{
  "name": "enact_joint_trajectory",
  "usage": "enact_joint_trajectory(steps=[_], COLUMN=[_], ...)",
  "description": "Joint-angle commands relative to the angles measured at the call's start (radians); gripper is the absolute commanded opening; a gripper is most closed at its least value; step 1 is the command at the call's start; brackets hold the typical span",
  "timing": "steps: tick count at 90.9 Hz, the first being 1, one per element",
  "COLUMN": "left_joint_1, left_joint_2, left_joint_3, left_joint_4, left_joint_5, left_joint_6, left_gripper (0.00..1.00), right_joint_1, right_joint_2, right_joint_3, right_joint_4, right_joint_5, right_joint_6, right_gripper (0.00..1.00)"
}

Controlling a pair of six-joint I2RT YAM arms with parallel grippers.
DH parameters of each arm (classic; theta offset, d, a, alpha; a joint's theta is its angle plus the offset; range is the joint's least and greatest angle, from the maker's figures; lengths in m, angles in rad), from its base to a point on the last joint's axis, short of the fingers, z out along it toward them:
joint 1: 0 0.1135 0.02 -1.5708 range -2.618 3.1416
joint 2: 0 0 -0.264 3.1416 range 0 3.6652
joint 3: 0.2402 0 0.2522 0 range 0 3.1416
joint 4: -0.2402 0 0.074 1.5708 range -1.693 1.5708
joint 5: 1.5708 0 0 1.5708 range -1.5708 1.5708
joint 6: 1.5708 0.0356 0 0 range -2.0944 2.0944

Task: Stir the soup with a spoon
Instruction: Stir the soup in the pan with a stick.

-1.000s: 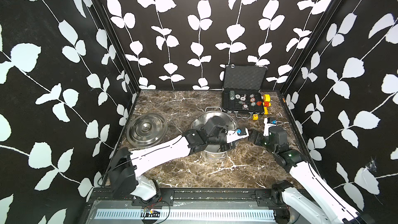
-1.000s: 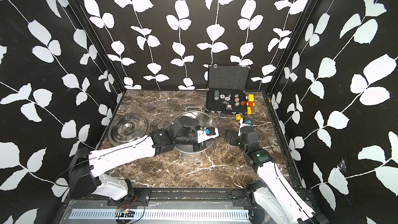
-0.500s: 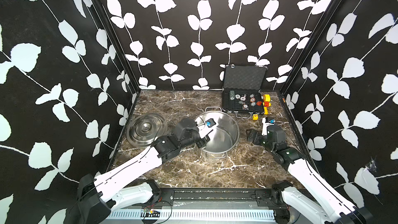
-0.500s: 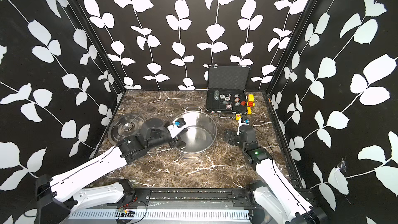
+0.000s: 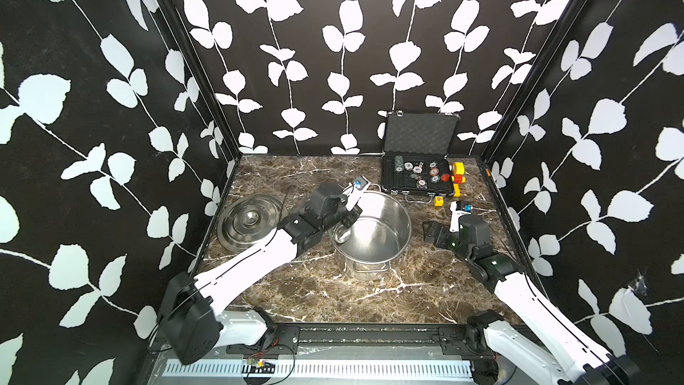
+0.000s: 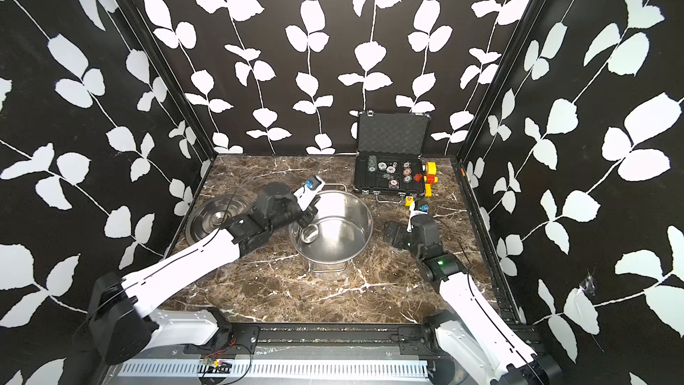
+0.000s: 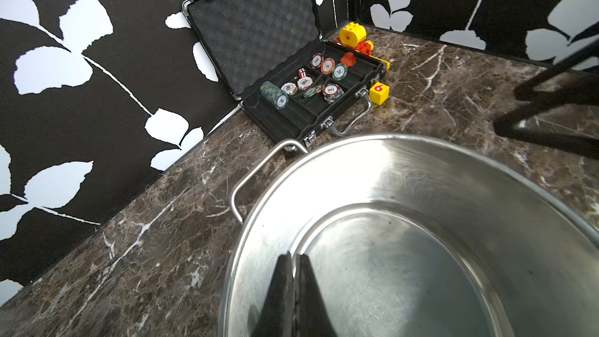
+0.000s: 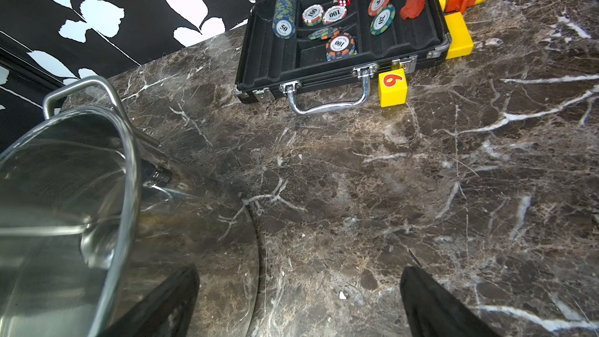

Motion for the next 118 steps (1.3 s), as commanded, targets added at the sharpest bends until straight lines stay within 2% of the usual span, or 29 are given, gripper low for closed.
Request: enact_joint_trajectory(steps=[1, 31, 62, 76, 91, 118], left_joint_1=[0.008, -0.002, -0.172, -0.221, -0.267, -0.287], left_joint_2=[0.072, 0.340, 0.411, 0.368, 0.262, 0.042], left_joint_3=[0.108, 0.359, 0.472, 0.440, 0.340, 0.120], left_joint_4=[0.030, -0.015, -0.096, -0.106, -0.111, -0.146], left_joint_5=[0.026, 0.285, 0.358, 0.386, 0.388, 0.270], left_joint_6=[0.032, 0.023, 0.143, 0.158, 0.168, 0.123], left_gripper=[0.00, 0.00, 0.00, 0.00, 0.00, 0.00], right_joint_1=[0.006, 0.007, 0.006, 0.006, 0.007, 0.006], right_joint_2=[-0.020, -0.075, -0.090, -0.083, -0.075, -0.024], right_joint_3=[0.022, 0.009, -0.007, -0.006, -0.008, 0.007], right_joint_4=[0.007, -0.023, -0.023, -0.017, -0.009, 0.025], right_joint_5=[0.010, 0.039, 0.062, 0.060, 0.065, 0.039], right_joint_6=[0.000, -0.002, 0.007, 0.006, 0.001, 0.006], right_gripper=[0.99, 0.99, 0.99, 0.99, 0.99, 0.99])
